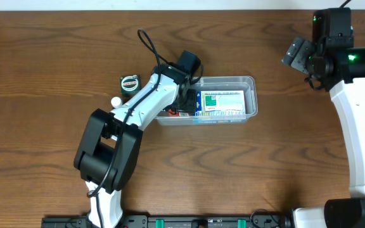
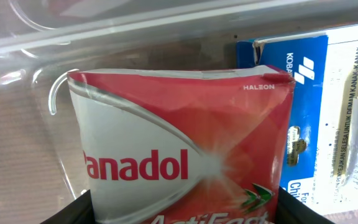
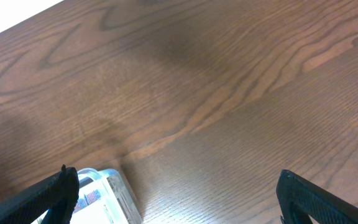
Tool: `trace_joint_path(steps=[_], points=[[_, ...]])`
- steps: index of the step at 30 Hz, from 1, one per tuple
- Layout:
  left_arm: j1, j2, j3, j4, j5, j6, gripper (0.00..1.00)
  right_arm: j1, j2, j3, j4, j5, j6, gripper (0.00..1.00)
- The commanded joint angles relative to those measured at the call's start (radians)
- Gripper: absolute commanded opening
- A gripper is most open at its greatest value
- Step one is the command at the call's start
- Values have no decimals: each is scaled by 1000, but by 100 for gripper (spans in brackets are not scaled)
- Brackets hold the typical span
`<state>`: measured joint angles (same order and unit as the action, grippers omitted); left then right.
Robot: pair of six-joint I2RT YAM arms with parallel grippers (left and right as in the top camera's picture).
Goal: Pack container
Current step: 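Set the red box upright in the container's left end and release, then withdraw the left gripper and move it over the green Zam-Buk tin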
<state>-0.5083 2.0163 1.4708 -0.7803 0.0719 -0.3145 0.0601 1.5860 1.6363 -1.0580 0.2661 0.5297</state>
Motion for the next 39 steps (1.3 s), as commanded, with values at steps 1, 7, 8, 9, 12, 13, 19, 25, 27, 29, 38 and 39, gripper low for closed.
trace_joint_path(steps=[1, 7, 8, 9, 12, 13, 19, 25, 27, 29, 38, 39], points=[[3, 4, 17, 0, 0, -5, 63, -5, -4, 4, -1, 15, -11, 99], [1, 4, 17, 0, 0, -5, 63, -5, -4, 4, -1, 14, -11, 99], [1, 4, 17, 0, 0, -5, 63, -5, -4, 4, -1, 14, -11, 99], [1, 4, 17, 0, 0, -5, 63, -5, -4, 4, -1, 14, -11, 99], [1, 4, 17, 0, 0, -5, 68, -5, -4, 4, -1, 14, -11, 99], [1, 4, 17, 0, 0, -5, 74, -5, -4, 4, -1, 15, -11, 99], [1, 4, 17, 1, 0, -5, 79, -5, -4, 4, -1, 14, -11, 99], [1, 4, 17, 4, 0, -5, 79, -5, -4, 4, -1, 14, -11, 99], [1, 3, 17, 8, 0, -5, 79, -5, -4, 4, -1, 14, -11, 99], [1, -1, 22, 8, 8, -5, 79, -5, -4, 4, -1, 14, -11, 99], [1, -97, 151, -103, 26, 40, 79, -5, -4, 4, -1, 14, -11, 99], [1, -115, 157, -110, 26, 46, 79, -5, -4, 4, -1, 14, -11, 99]])
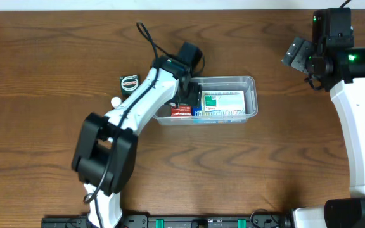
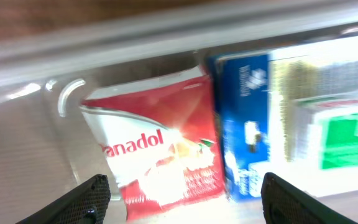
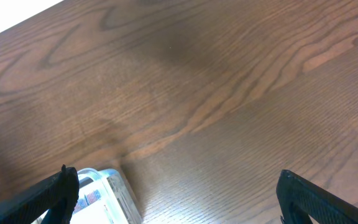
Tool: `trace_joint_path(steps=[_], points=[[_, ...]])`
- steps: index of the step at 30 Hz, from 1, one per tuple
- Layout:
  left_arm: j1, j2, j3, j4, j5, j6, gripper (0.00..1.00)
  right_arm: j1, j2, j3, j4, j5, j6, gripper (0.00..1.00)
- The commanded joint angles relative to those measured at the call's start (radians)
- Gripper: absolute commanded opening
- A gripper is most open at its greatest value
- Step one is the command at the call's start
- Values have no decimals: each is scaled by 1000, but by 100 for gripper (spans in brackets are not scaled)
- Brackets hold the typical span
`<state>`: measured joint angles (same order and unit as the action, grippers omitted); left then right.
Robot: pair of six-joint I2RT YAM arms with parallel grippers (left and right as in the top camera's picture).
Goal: Pack container
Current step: 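Withdraw the left gripper and move it over the green Zam-Buk tin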
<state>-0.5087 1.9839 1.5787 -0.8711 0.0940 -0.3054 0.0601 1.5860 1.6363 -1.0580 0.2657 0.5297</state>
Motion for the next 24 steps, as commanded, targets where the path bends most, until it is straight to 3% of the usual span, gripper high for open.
trace_joint_path(steps=[1, 11, 15, 19, 24], points=[[2, -101, 51, -23, 4, 43, 79, -5, -4, 4, -1, 15, -11, 99], [49, -303, 51, -41, -63, 146, 82, -5, -4, 4, -1, 15, -11, 99], [193, -320, 51, -53, -31, 180, 82, -5, -4, 4, -1, 15, -11, 99], [373, -270, 52, -55, 96, 208, 82, -5, -4, 4, -1, 15, -11, 99], [484, -174, 55, -54, 154, 234, 82, -5, -4, 4, -1, 15, -11, 99]])
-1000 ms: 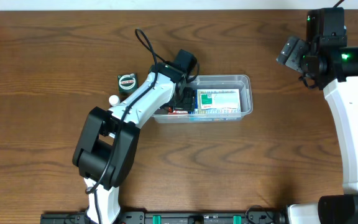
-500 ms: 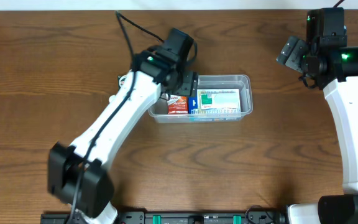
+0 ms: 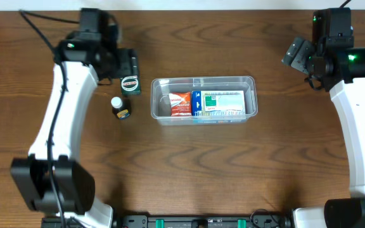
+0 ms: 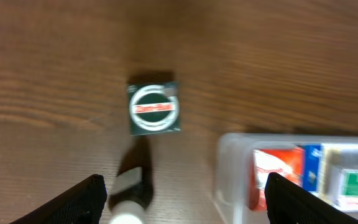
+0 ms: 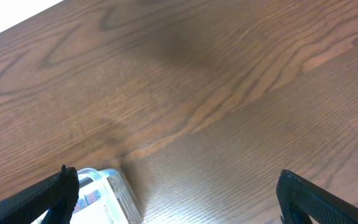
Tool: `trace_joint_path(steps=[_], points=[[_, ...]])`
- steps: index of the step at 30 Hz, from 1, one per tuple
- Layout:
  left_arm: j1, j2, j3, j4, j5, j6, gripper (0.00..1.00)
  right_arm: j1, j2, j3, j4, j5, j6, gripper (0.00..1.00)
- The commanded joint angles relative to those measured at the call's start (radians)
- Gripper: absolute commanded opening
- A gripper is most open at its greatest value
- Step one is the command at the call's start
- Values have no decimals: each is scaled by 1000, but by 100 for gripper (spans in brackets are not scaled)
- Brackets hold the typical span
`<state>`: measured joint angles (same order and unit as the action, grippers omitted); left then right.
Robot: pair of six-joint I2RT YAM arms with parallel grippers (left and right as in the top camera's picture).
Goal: Pack container
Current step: 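Withdraw the left gripper and move it over the green Zam-Buk tin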
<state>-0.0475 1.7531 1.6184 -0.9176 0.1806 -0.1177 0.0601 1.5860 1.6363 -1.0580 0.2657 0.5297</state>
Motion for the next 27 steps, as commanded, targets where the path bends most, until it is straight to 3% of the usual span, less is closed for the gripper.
trace_joint_path(steps=[1, 17, 27], points=[[26, 74, 16, -5, 66, 60, 82, -5, -4, 4, -1, 15, -11, 99], [7, 335, 16, 26, -67, 106, 82, -5, -4, 4, -1, 15, -11, 99], [-42, 352, 16, 98, -130, 90, 82, -5, -4, 4, -1, 15, -11, 99]])
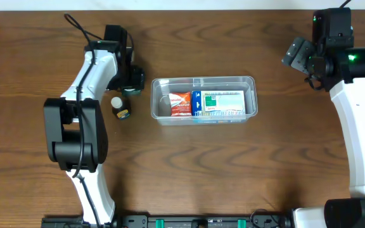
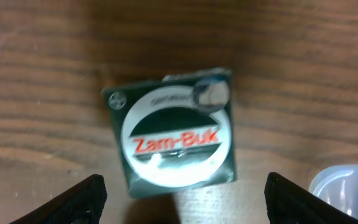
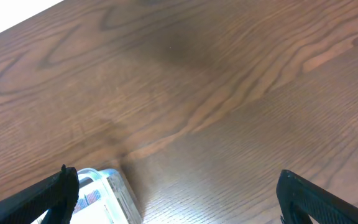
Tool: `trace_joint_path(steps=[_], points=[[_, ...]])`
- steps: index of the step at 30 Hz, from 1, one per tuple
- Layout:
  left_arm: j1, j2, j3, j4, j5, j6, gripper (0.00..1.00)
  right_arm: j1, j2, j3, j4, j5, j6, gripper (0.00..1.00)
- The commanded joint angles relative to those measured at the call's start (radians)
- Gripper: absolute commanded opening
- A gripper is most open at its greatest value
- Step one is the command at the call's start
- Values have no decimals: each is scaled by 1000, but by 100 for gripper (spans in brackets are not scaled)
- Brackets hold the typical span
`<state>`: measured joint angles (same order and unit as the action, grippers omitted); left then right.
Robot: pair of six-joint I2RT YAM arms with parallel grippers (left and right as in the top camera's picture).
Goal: Pack container
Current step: 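Withdraw the left gripper and move it over the green Zam-Buk tin, then grasp the Zam-Buk tin with the left gripper and lift it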
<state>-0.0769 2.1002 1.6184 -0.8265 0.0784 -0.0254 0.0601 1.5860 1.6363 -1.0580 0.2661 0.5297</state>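
Observation:
A clear plastic container [image 1: 251, 81] sits mid-table holding a red Panadol packet [image 1: 180, 103] and a blue, white and green box [image 1: 220, 102]. Left of it, a dark green Zam-Buk box [image 2: 173, 140] lies flat on the wood. My left gripper [image 2: 182, 205] hovers open just above it, fingers wide on either side, and hides most of it in the overhead view. A small bottle [image 1: 119, 107] with a white cap stands below the left gripper [image 1: 129, 78]. My right gripper [image 3: 182, 199] is open and empty at the far right.
The container's corner [image 2: 344, 186] shows at the lower right of the left wrist view. Another corner of the container [image 3: 107, 193] appears at the lower left of the right wrist view. The right arm [image 1: 353, 107] runs down the table's right side.
My left gripper has come down close over the Zam-Buk box, which now fills its wrist view. The bottle has dropped out of that view. The right arm has not moved.
My left gripper held the Panadol packet inside the container beside the blue box. Then it was open with the packet lying in the container. Then it was at the far left, high above the Zam-Buk box and bottle, and now sits low over the box.

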Motion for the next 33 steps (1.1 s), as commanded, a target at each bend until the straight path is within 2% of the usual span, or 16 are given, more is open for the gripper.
trace_joint_path(steps=[1, 7, 23, 27, 33], points=[[-16, 6, 16, 12, -30, -6, 82, -5, -4, 4, -1, 14, -11, 99], [-31, 42, 16, 12, -92, -48, 82, -5, -4, 4, -1, 14, -11, 99], [-31, 85, 16, 47, -98, -89, 82, -5, -4, 4, -1, 14, -11, 99], [-31, 85, 16, 47, -98, -90, 68, -5, -4, 4, -1, 14, -11, 99], [-31, 85, 16, 45, -98, -111, 66, -5, -4, 4, -1, 14, -11, 99]])
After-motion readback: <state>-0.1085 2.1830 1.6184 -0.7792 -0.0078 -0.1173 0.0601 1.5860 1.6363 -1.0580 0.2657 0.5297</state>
